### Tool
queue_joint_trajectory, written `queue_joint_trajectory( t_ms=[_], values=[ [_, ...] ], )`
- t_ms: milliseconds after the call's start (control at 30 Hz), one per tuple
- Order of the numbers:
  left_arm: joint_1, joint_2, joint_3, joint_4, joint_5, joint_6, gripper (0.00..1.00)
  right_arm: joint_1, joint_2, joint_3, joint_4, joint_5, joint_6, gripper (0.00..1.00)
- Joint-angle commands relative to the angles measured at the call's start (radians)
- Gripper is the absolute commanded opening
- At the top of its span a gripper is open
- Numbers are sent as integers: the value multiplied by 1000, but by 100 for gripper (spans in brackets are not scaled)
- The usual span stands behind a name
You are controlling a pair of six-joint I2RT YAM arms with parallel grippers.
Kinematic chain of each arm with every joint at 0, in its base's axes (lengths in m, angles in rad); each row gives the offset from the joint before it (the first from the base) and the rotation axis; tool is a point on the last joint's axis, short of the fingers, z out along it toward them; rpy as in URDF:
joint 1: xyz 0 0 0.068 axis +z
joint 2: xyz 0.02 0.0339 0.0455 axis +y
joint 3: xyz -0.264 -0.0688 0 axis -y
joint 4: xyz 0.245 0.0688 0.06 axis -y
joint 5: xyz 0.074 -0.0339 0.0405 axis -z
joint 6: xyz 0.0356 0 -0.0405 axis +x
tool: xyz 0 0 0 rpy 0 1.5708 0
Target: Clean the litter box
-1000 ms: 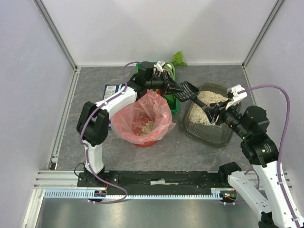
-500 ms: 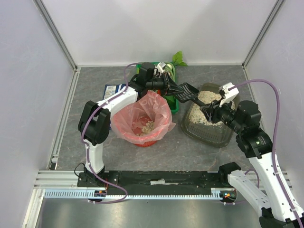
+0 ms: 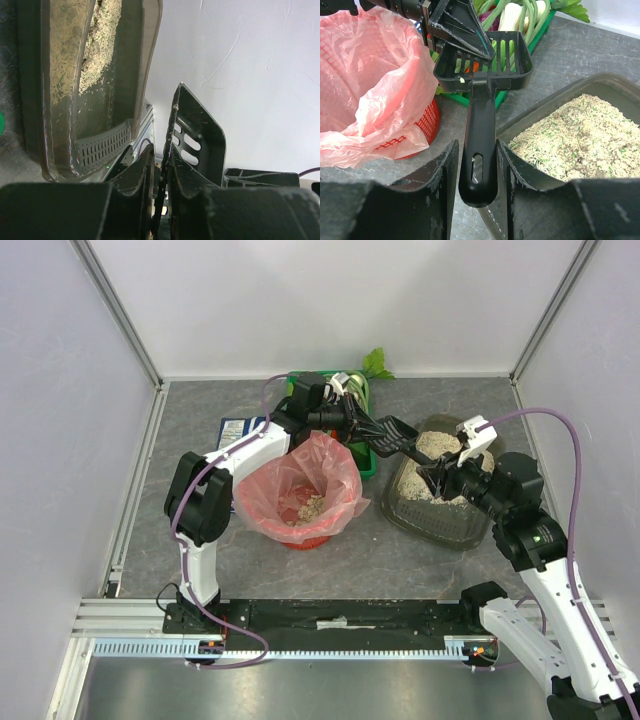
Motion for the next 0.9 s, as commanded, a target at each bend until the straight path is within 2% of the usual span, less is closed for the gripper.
queue_joint_trajectory(
  t_ms=[0,200,400,600,733,800,867],
  values=[
    [-1,6,48,-2,34,20,2,3,4,-8,65,-15,-6,44],
    [-1,9,48,-4,37,25,2,5,12,-28,99,-16,5,45],
    [-1,12,48,-5,40,31,2,5,-1,-45,131,-6,17,34],
    [-1,21,46,-7,41,37,2,5,-24,-68,180,-15,37,20],
    [-1,24,48,-7,41,51,2,5,-33,-75,188,-18,42,1],
    [-2,24,48,-7,43,51,2,5,-36,-81,195,-10,49,1],
    [-2,23,46,-5,44,51,2,5,-45,-87,198,10,55,17]
  ],
)
